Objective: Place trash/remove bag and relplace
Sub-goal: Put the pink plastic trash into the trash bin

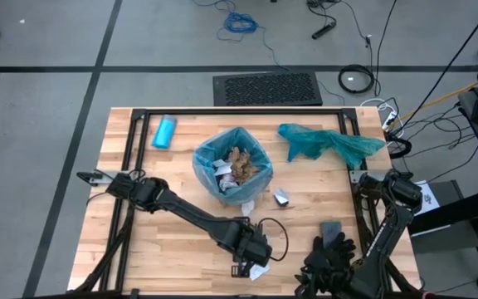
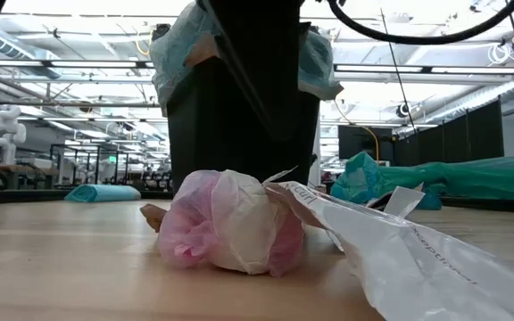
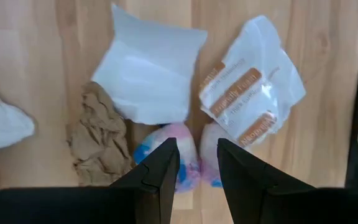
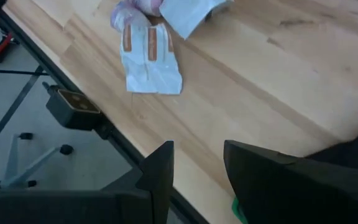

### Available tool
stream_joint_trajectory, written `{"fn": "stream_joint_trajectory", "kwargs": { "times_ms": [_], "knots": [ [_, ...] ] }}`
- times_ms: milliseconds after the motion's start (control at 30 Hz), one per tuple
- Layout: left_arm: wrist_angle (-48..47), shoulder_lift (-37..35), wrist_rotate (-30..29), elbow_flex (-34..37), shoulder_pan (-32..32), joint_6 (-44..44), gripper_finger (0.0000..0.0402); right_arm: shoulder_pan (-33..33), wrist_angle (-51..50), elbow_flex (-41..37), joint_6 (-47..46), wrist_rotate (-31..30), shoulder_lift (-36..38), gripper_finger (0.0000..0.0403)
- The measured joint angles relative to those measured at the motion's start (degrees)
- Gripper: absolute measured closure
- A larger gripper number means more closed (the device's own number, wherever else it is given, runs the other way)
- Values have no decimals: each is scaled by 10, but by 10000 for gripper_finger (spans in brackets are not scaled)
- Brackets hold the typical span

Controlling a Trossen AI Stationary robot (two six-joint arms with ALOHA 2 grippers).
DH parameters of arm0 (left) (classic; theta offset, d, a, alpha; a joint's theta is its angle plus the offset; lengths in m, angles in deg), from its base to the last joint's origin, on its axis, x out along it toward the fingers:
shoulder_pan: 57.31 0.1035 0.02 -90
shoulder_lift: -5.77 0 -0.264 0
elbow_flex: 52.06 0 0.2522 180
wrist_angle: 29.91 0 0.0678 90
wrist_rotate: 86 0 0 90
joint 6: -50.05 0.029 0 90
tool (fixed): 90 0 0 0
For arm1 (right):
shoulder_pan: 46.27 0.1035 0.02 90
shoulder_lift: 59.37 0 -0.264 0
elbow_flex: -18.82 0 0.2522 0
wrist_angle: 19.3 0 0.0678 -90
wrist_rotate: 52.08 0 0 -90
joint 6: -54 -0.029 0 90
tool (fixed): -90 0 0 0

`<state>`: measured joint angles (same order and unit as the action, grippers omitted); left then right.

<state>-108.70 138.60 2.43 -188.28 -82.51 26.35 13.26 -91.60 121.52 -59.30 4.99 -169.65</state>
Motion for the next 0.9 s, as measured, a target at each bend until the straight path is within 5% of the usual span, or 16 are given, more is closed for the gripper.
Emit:
{"fn": "stream_joint_trajectory", "kwargs": {
  "times_ms": [600, 800, 900],
  "knots": [
    [7, 5, 49, 95, 23, -16, 289, 13, -3, 0, -11, 2, 0, 271],
    [19, 3, 61, 104, 31, -22, 385, 12, -9, 0, -11, 2, 0, 271],
    [15, 2, 65, 100, 33, -53, 393, 12, -12, 0, -11, 2, 0, 271]
  ]
}}
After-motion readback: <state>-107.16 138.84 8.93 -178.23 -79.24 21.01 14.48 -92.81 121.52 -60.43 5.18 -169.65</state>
